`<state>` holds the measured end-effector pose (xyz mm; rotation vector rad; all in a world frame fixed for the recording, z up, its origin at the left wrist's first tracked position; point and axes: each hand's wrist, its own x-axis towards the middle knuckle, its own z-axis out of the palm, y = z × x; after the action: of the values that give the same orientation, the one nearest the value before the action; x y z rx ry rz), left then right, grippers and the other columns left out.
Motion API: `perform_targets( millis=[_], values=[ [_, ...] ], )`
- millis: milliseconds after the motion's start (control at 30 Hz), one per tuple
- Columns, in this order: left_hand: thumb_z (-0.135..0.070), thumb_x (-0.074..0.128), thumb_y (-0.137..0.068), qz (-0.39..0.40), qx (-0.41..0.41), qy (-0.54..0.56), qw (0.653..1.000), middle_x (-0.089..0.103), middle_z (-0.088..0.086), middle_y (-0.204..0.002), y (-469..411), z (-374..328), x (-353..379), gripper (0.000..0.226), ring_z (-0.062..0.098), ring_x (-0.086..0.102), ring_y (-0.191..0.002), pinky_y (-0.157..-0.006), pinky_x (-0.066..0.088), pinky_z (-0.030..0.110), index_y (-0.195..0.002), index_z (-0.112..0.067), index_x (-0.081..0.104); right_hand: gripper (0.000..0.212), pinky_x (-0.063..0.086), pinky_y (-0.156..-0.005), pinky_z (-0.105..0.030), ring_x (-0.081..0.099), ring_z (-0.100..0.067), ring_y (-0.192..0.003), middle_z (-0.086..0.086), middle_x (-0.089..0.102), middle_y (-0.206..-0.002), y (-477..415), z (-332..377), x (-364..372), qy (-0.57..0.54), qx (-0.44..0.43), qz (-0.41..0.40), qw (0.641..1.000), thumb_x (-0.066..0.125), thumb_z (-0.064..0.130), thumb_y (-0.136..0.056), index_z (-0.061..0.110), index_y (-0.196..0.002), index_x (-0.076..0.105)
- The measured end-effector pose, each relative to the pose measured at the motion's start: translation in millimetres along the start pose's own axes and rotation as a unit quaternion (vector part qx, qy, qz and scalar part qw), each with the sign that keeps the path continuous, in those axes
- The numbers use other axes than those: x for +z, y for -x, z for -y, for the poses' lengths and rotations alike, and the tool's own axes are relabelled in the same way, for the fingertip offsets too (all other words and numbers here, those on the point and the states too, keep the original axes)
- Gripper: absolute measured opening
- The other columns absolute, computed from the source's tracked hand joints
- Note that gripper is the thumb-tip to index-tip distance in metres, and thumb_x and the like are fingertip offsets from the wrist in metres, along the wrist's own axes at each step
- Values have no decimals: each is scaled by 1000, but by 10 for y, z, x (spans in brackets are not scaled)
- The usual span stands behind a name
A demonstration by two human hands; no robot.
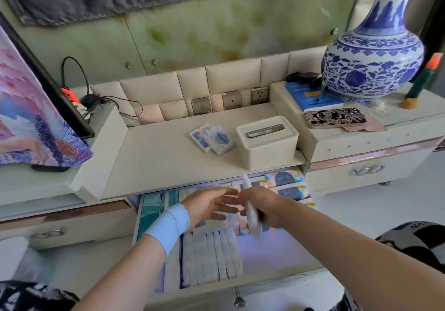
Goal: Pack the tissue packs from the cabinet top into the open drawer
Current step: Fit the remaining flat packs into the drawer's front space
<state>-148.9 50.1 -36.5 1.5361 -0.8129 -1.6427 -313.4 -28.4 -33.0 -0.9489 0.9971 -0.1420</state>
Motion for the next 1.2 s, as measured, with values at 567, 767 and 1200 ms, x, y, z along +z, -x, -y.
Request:
perform_targets(
  millis=[567,767,1200],
  values=[
    [-22,52,-90,-207,8,-489,847,47,-8,-141,-98,458,-346,44,20,54,-116,-91,46,29,-132,-36,50,42,59,-87,-40,70,-31,-98,-22,63,-123,-155,-284,-35,542,181,-47,820,44,24,-101,1,-136,41],
    [-30,53,-90,-362,62,-144,919,68,10,-104,55,276,-569,21,28,62,-91,-79,51,35,-106,-18,62,44,60,-83,-39,69,-30,-102,-18,62,-125,-208,-335,-3,618,188,-10,764,54,18,-95,6,-136,43],
    [-6,69,-88,-245,46,49,967,71,11,-107,437,473,-641,23,25,71,-94,-67,58,32,-109,-12,60,30,59,-82,-44,72,-28,-83,-12,70,-103,-325,-613,257,437,179,12,881,39,23,-94,10,-119,50]
  ],
)
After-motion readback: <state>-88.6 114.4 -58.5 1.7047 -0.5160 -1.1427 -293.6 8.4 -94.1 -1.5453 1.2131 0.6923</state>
